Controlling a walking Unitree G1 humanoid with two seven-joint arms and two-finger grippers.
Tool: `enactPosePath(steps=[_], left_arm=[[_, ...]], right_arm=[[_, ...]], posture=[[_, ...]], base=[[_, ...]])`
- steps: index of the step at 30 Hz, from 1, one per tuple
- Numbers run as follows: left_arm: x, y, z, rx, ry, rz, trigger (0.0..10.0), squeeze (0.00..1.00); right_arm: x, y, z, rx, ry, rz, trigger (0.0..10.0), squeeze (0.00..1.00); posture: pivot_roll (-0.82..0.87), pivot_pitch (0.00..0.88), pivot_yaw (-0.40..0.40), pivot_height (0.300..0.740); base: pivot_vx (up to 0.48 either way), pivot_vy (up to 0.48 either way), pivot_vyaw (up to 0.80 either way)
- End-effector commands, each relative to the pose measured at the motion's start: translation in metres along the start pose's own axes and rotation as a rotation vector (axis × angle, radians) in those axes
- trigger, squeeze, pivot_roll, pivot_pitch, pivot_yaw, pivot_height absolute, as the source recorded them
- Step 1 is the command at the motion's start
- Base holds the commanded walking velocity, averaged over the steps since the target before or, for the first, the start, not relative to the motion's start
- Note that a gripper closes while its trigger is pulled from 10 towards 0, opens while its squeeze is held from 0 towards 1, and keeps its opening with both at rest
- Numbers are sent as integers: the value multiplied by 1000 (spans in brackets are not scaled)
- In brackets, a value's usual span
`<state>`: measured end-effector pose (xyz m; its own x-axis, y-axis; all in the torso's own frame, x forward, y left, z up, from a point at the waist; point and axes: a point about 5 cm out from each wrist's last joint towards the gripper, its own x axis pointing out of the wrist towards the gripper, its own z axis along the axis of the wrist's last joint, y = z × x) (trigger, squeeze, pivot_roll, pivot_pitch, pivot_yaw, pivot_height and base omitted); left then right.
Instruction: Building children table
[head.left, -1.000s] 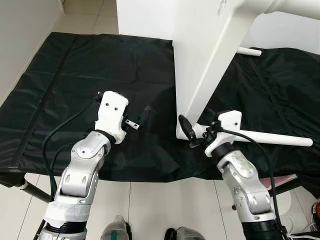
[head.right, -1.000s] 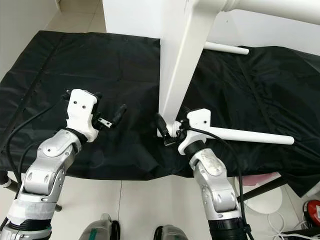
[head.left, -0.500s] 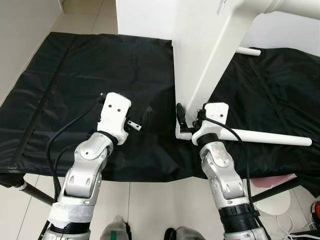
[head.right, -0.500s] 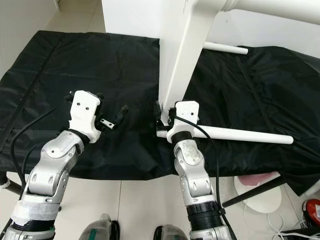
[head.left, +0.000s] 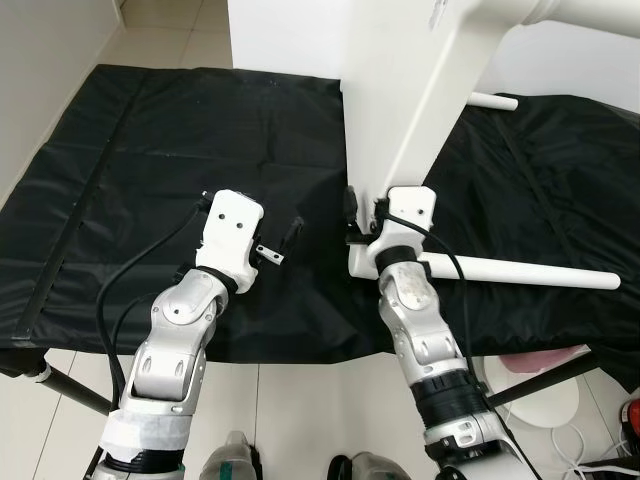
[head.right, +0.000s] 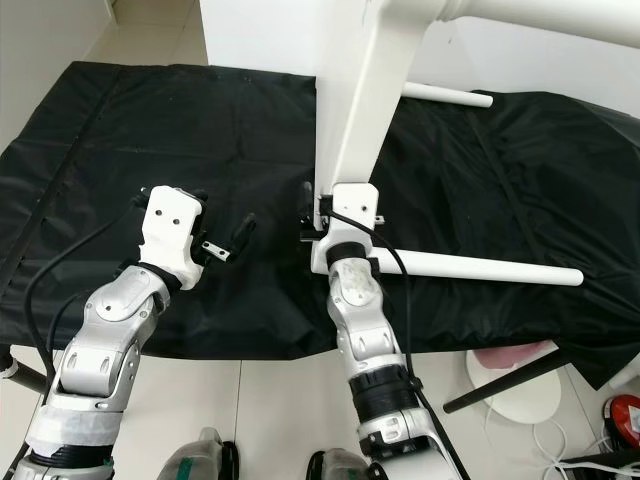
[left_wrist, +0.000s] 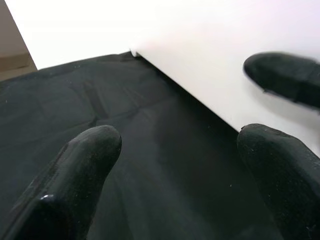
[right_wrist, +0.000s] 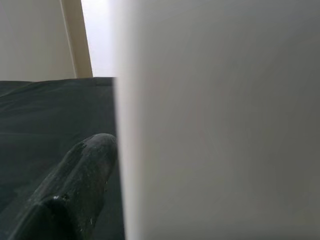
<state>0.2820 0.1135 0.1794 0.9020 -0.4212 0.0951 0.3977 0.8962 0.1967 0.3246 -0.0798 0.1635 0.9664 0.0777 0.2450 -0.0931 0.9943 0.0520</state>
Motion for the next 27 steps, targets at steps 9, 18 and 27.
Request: enactPosePath(steps=[9, 18, 27], left_arm=[[-2, 3, 0, -3, -4, 113, 10000, 0], [-1, 3, 2, 0, -7, 110, 10000, 0], [-1, 2, 2, -3, -11, 114, 10000, 0]], right_arm=[[14, 7, -6, 15, 7, 22, 3961, 0], [17, 27, -4, 43, -12, 92, 0, 0], [7, 53, -5, 94, -45, 225, 0, 0]], posture=[[120, 43, -66, 740], [123, 41, -64, 740], [124, 39, -67, 740]], base=[[0, 0, 0], [0, 0, 0], [0, 0, 0]])
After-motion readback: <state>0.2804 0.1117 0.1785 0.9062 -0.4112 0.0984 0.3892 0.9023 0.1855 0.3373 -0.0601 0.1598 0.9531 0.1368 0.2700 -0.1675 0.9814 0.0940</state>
